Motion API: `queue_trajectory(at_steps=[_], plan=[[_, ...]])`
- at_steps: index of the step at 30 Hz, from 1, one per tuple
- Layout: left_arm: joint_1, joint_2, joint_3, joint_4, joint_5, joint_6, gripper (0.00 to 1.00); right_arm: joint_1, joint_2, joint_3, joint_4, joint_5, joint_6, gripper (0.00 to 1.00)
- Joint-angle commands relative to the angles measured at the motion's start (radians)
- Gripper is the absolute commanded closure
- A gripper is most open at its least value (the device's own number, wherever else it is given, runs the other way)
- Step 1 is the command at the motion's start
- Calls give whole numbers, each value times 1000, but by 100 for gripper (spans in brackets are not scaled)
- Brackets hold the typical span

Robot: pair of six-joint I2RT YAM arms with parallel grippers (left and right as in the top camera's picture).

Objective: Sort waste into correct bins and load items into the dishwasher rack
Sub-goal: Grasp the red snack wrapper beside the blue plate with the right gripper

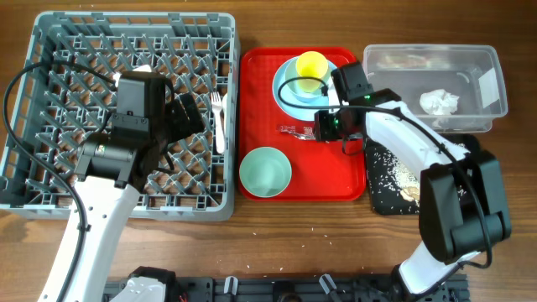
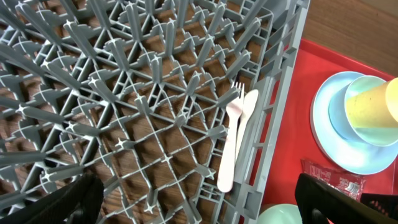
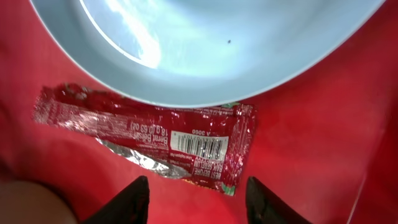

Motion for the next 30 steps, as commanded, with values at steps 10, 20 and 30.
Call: queue_trajectory(at_steps=[10,20,30], plan=[[6,0,1,2,2,-3,0,26,-18,-25,90,-16,-429,41],[6,0,1,2,2,-2,0,41,-18,-25,90,-20,-480,41],[6,0,1,2,2,-3,0,41,62,-25,95,-31,-468,41]])
